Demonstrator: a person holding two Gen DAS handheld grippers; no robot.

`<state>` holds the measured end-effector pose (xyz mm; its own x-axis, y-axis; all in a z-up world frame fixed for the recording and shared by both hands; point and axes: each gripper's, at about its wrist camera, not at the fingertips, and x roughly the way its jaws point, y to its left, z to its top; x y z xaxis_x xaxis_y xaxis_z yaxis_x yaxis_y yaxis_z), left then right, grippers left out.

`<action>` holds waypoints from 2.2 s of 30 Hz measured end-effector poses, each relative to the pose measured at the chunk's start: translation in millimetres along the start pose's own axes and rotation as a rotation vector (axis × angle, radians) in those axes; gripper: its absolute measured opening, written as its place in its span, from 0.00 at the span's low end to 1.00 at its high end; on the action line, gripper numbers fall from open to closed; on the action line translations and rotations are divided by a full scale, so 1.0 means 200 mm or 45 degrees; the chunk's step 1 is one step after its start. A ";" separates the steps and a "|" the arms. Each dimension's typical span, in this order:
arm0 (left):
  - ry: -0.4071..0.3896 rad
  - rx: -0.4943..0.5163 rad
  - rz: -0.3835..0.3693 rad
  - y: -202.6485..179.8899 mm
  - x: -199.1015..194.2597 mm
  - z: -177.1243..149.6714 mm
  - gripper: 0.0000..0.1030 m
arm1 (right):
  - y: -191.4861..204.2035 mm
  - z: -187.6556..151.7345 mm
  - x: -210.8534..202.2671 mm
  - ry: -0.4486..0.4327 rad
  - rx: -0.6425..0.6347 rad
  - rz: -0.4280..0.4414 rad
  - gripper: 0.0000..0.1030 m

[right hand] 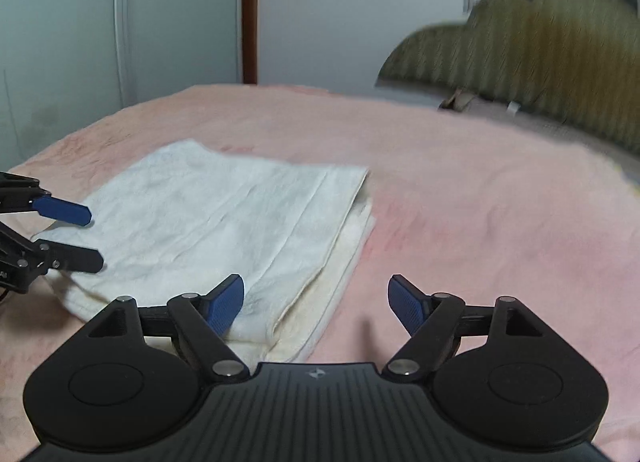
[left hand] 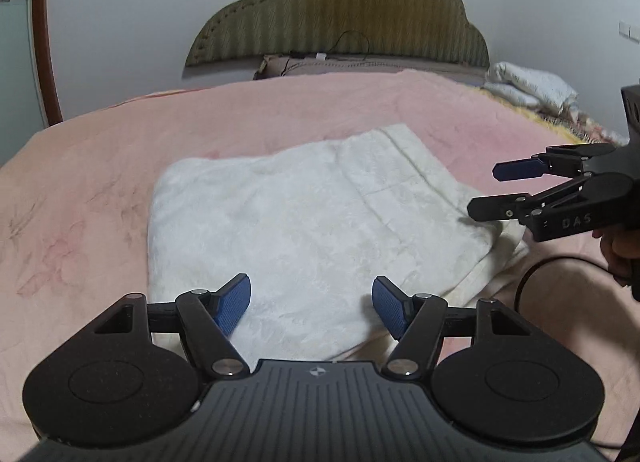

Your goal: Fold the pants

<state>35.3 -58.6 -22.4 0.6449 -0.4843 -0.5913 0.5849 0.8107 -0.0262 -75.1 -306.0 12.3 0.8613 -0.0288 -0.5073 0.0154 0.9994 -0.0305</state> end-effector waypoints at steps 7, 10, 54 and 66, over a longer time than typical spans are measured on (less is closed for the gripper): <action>-0.005 -0.268 0.064 0.15 0.03 0.03 0.69 | 0.19 0.10 0.12 -0.053 -0.052 0.159 0.77; 0.008 -0.388 0.054 0.22 0.03 0.01 0.68 | 0.25 0.08 0.19 0.004 -0.077 0.199 0.77; -0.066 -0.433 0.254 0.28 0.05 -0.16 1.00 | 0.26 -0.07 0.24 -0.037 -0.037 0.269 1.00; -0.095 -0.376 0.178 0.25 0.02 -0.16 0.99 | 0.23 -0.05 0.24 -0.034 0.007 0.300 1.00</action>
<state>50.5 -9.7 -51.5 0.7494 -0.3756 -0.5452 0.3273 0.9260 -0.1881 -38.2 -261.0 -22.4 0.8544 0.2059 -0.4772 -0.1851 0.9785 0.0908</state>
